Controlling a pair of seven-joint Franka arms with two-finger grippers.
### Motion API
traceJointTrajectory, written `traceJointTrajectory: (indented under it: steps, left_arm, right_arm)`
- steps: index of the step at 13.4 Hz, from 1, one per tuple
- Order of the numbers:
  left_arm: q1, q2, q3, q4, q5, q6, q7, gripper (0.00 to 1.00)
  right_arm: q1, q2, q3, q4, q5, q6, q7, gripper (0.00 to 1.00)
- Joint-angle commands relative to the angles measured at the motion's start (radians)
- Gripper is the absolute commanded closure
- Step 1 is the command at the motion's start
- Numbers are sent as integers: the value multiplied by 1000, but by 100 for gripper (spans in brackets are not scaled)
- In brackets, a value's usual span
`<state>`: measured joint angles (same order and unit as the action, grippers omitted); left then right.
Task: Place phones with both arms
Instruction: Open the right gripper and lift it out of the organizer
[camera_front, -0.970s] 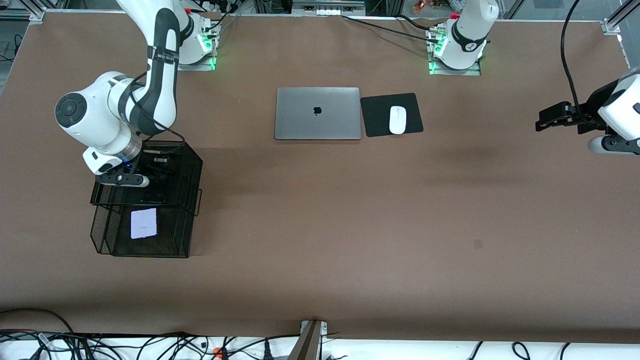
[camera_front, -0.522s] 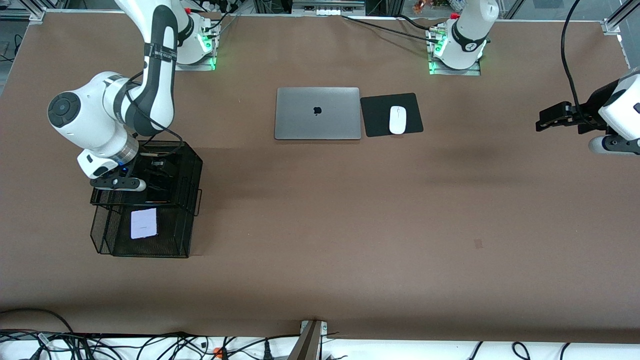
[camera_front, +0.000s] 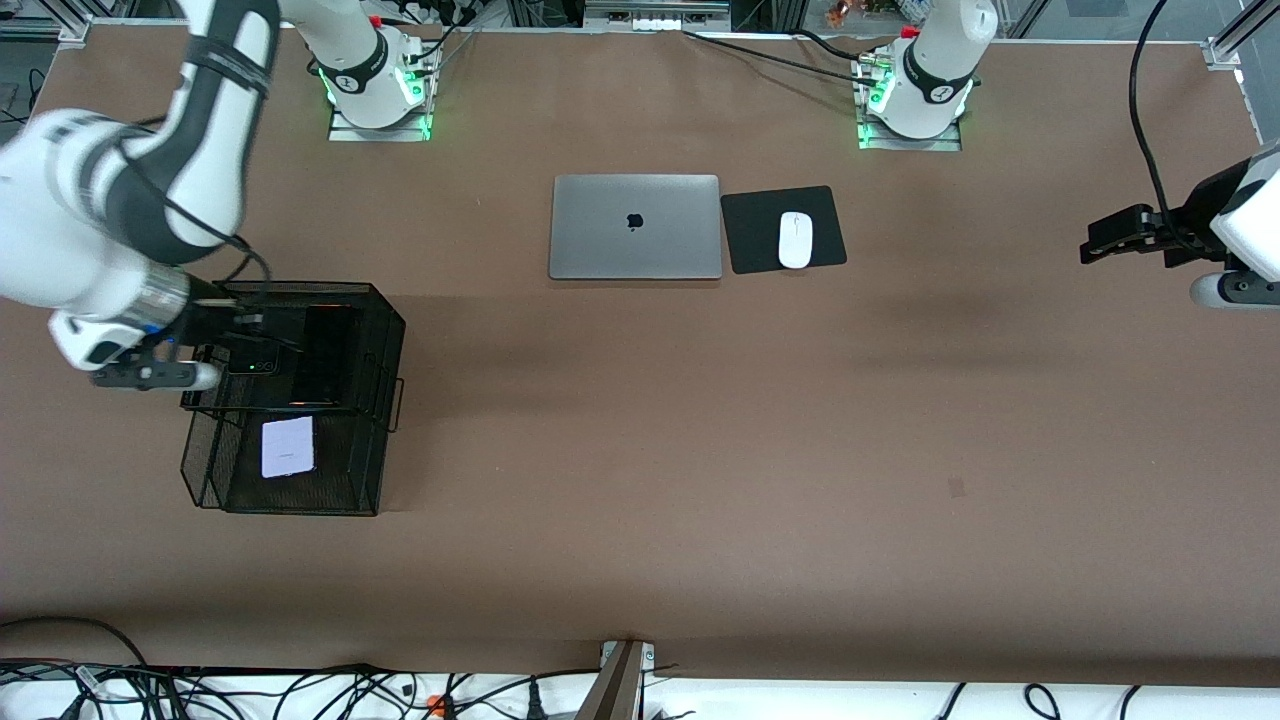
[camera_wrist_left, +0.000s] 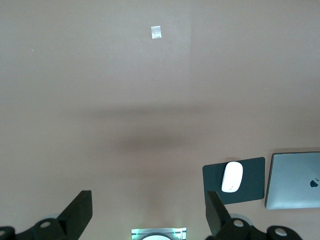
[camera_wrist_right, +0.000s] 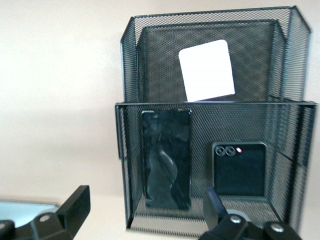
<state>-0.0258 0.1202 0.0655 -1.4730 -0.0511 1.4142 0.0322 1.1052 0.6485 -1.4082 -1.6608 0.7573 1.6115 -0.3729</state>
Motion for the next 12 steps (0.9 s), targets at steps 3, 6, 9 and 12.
traceJointTrajectory:
  steps: [3, 6, 9, 12]
  left_arm:
    - [9, -19, -3, -6, 25, 2, 49, 0]
    - [21, -19, -1, -6, 25, 2, 69, 0]
    - [30, -19, -3, -6, 25, 3, 74, 0]
    - [30, -19, -4, -6, 25, 3, 74, 0]
  right_arm:
    - [-93, 11, 17, 219, -36, -209, 97, 0]
    - [-87, 13, 20, 230, -38, -203, 108, 0]
    - [-88, 13, 14, 236, -52, -200, 104, 0]
    - [-93, 14, 26, 248, -52, -197, 114, 0]
